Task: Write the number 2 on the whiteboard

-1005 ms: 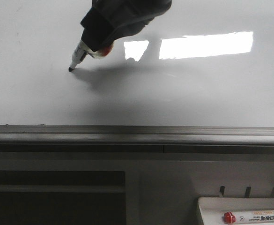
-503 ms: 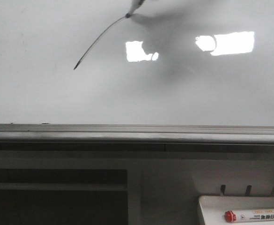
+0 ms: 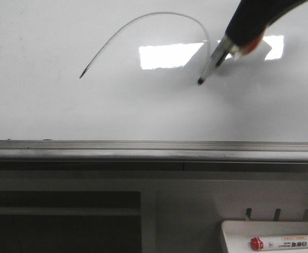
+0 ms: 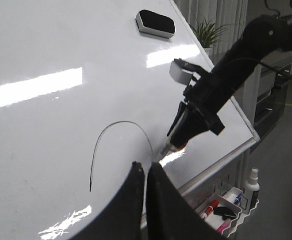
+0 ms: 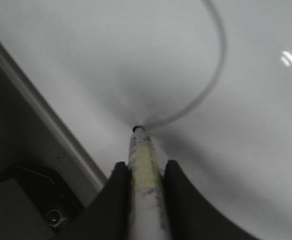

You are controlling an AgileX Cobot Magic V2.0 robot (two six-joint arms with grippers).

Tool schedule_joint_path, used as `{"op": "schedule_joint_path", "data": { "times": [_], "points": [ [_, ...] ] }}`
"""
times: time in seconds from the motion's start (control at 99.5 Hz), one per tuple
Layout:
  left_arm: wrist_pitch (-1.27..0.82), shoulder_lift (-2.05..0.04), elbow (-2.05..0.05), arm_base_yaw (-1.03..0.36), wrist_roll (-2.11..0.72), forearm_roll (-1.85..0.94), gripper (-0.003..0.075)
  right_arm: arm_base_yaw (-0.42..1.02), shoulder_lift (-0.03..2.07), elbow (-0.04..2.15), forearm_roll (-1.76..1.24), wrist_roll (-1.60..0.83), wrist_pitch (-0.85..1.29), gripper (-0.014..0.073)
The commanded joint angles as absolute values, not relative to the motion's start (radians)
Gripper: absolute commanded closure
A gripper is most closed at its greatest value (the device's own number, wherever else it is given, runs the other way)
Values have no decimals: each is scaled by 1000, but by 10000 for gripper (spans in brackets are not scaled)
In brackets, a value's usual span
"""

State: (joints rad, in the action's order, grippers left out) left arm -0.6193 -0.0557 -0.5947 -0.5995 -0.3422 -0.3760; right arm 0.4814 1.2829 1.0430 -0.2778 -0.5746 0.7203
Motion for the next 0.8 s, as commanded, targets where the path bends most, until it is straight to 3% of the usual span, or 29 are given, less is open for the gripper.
{"op": "schedule_joint_path", "data": {
  "times": [0.0, 0.161, 0.412, 0.653, 0.794],
  "points": [
    [-551, -73, -616, -598, -329, -401, 741, 523, 1302, 992, -260, -534, 533, 655],
    [-551, -73, -616, -598, -329, -401, 741, 578, 1388, 976, -260, -488, 423, 655],
    [-544, -73, -616, -598, -329, -401, 741, 548, 1392, 991, -255, -447, 433, 654],
    [-543, -73, -616, -598, -329, -403, 741, 387, 1271, 991, -177, -415, 551, 653],
    [-543, -73, -616, -598, -329, -407, 741, 247, 1167, 991, 67, -210, 686, 653]
  ]
}}
